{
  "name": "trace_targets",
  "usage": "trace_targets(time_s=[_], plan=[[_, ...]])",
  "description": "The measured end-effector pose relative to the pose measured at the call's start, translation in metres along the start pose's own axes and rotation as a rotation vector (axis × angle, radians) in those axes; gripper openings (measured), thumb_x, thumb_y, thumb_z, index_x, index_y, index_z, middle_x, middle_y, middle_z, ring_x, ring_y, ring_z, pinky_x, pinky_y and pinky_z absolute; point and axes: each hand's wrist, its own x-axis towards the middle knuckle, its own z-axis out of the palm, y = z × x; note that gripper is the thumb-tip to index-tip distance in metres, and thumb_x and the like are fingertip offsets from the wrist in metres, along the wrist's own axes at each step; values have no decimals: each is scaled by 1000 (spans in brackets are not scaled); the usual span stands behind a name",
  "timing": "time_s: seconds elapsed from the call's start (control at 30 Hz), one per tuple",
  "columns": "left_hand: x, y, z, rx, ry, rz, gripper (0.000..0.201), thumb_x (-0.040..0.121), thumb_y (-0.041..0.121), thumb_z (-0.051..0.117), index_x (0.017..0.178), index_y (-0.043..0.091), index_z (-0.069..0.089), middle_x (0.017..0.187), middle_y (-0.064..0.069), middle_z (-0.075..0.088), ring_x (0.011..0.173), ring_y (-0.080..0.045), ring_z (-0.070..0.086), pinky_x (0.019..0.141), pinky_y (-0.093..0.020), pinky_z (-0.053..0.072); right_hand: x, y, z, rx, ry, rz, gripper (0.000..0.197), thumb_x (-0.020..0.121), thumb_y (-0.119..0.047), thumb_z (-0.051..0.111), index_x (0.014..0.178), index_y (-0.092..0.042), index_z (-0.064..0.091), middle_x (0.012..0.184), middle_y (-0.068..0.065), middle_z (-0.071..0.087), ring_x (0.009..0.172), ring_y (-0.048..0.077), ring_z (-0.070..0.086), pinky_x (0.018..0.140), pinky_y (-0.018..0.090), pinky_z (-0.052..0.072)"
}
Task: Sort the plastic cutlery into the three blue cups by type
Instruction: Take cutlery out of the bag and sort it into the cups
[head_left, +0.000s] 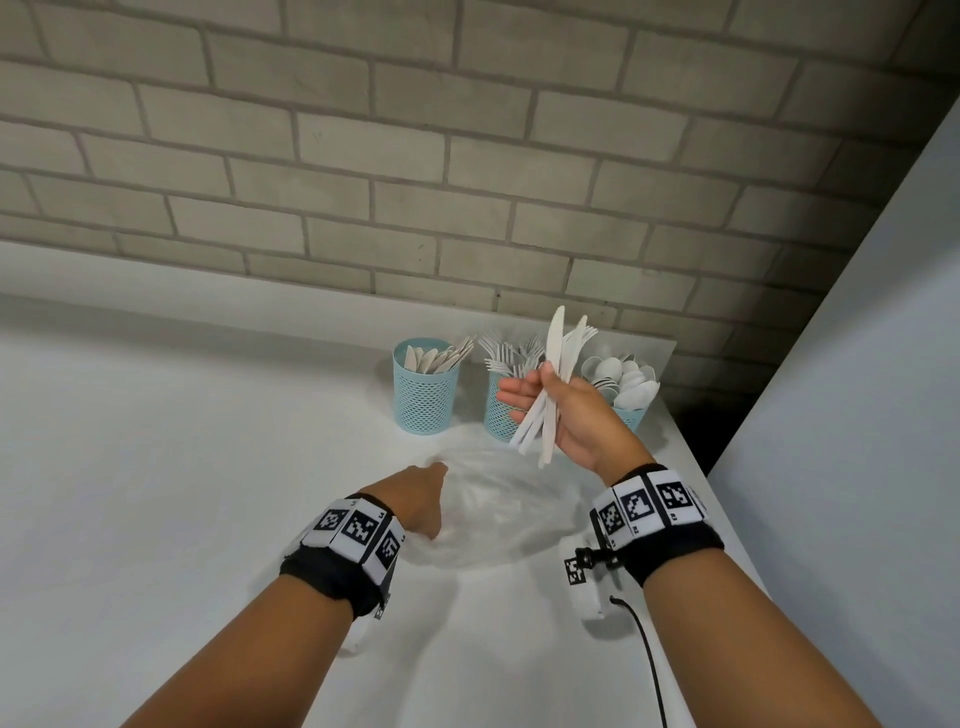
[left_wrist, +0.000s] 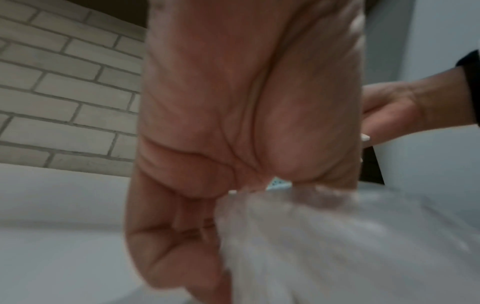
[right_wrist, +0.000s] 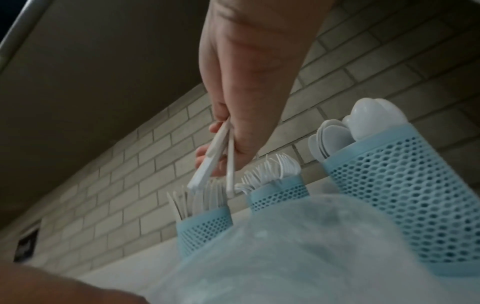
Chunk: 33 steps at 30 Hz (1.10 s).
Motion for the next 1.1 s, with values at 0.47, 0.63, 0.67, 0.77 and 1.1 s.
trace_targets(time_s=[0.47, 0.63, 0.67, 0.77, 1.1], plan=[[-17, 29, -48, -1103, -61, 392, 31, 95, 33, 48, 120, 17, 56, 108, -10, 65, 96, -17, 63, 89, -29, 50, -10, 2, 27, 5, -161, 227, 36, 102, -25, 32, 87, -8, 59, 86, 4, 69, 67, 13, 66, 60, 25, 54], [-6, 29, -36, -1192, -114, 357, 25, 97, 29, 45, 109, 13, 59, 98, -5, 67, 87, -12, 66, 82, -24, 52, -8, 6, 26, -16, -246, 299, 37, 102, -31, 29, 92, -15, 60, 118, 5, 60, 89, 17, 60, 81, 31, 49], [-4, 29, -34, -1201, -120, 355, 23, 97, 29, 45, 104, 13, 60, 95, -5, 67, 84, -12, 66, 81, -25, 53, -9, 7, 27, -34, -254, 315, 36, 102, -32, 28, 93, -16, 58, 109, 6, 61, 82, 15, 61, 73, 29, 52], [-2, 30, -28, -1258, -129, 360, 22, 96, 28, 46, 97, 12, 61, 89, -7, 63, 84, -16, 62, 85, -29, 53, -12, 8, 29, -72, -289, 341, 34, 102, -32, 27, 98, -16, 57, 88, 4, 62, 70, 12, 64, 63, 25, 53], [-1, 29, -23, -1408, -134, 395, 18, 99, 16, 41, 105, 9, 57, 90, -10, 62, 80, -17, 65, 82, -35, 55, -4, 13, 27, -106, -285, 333, 47, 101, -37, 28, 129, -6, 50, 105, 7, 63, 79, 14, 65, 70, 28, 51]])
